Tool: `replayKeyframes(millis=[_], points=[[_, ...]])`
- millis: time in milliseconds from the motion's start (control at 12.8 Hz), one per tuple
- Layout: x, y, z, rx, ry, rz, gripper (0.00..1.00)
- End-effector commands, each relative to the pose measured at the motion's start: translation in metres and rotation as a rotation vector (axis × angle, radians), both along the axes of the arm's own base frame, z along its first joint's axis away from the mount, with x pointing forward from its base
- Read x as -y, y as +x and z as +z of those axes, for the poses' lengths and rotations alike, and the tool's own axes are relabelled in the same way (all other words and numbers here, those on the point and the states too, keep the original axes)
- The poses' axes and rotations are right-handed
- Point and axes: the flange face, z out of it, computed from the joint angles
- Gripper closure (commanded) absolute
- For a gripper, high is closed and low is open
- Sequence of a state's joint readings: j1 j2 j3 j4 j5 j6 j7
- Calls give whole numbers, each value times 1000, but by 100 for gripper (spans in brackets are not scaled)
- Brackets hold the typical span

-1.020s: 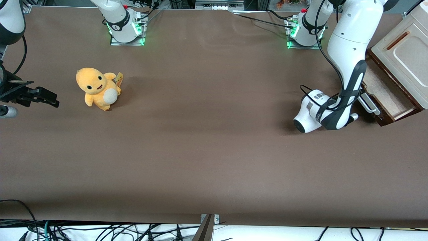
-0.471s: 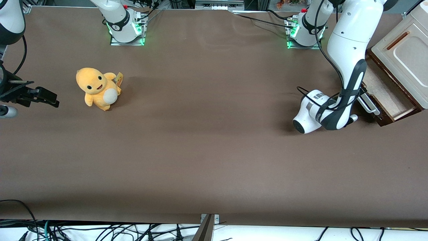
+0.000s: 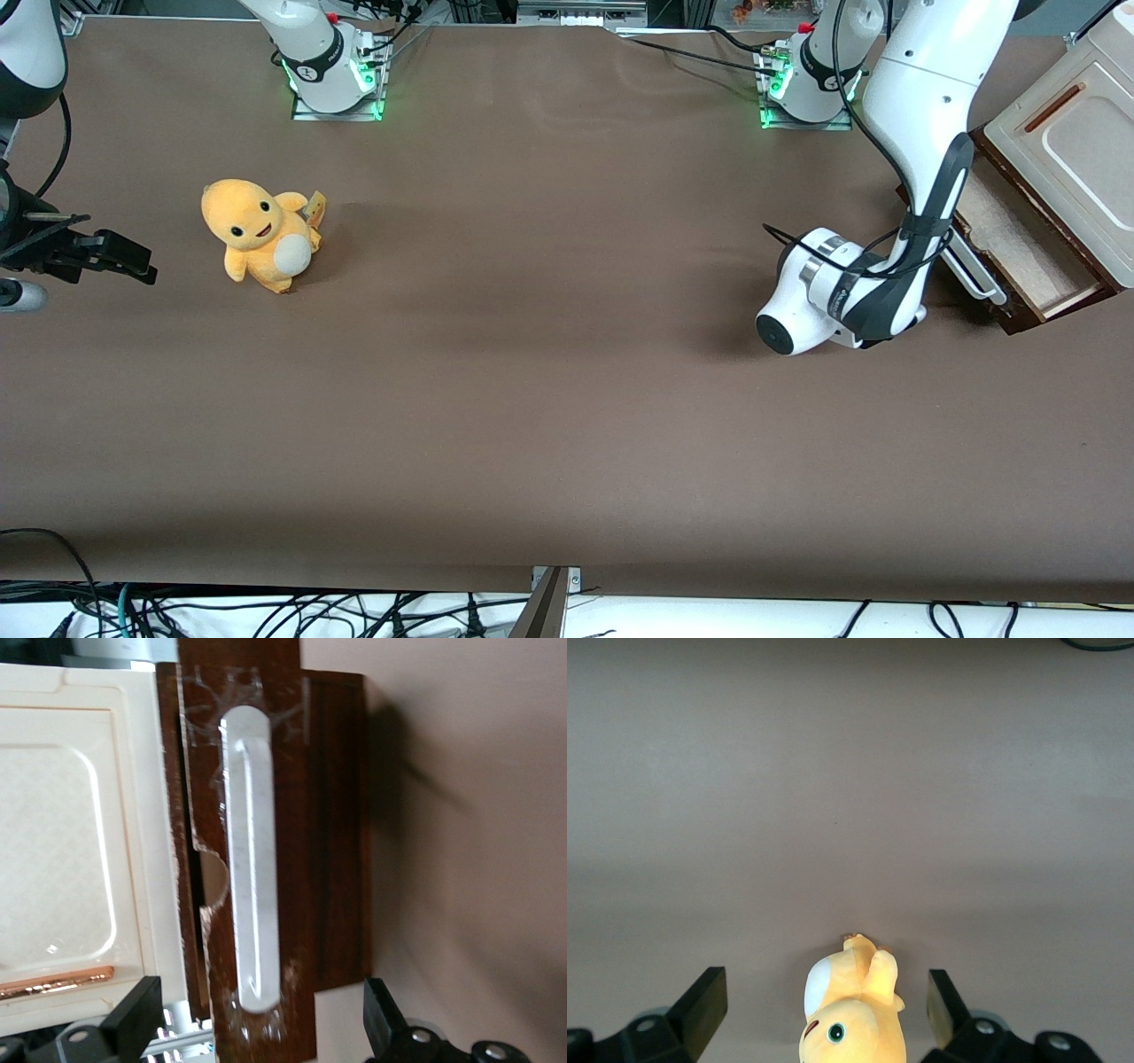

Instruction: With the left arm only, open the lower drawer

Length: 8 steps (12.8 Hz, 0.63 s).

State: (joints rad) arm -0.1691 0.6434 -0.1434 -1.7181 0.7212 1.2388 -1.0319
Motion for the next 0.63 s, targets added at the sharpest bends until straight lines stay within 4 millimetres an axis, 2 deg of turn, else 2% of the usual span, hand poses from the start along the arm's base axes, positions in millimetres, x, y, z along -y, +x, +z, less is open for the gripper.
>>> replayKeyframes(millis=[0,157,314,549], points=[[10,28,51,-18,-194,24,0],[15,40,92,-31,-318,-8,0],[7,51,136,-41,-452,-35,0],[-19,62,197,-25,-666,-55,0]])
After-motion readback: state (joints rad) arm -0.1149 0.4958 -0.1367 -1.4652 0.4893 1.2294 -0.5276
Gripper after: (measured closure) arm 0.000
